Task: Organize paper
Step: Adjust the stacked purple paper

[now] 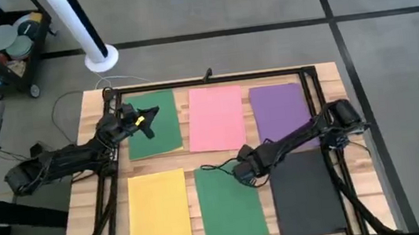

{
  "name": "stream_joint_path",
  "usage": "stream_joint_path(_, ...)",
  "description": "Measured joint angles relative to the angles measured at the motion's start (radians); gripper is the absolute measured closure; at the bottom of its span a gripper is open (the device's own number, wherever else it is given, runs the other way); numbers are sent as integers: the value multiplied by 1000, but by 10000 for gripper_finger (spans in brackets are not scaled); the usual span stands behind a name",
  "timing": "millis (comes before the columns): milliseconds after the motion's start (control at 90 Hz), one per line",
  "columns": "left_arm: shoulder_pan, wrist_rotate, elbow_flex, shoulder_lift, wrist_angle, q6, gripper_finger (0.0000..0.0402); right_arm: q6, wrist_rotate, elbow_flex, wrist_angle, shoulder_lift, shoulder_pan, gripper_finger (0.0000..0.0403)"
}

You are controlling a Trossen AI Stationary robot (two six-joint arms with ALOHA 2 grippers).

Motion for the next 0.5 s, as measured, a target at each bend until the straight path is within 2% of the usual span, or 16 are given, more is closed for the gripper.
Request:
stream_joint_path(189,0,4,0,0,0,0,401,9,22,-62,-129,-85,-53,403)
stream_joint_path(333,0,11,0,0,0,0,402,-26,30,-172,-9,-194,-131,403)
stream_joint_path(500,0,35,0,0,-3,8,401,-121,-102,-271,62,-296,-177,403)
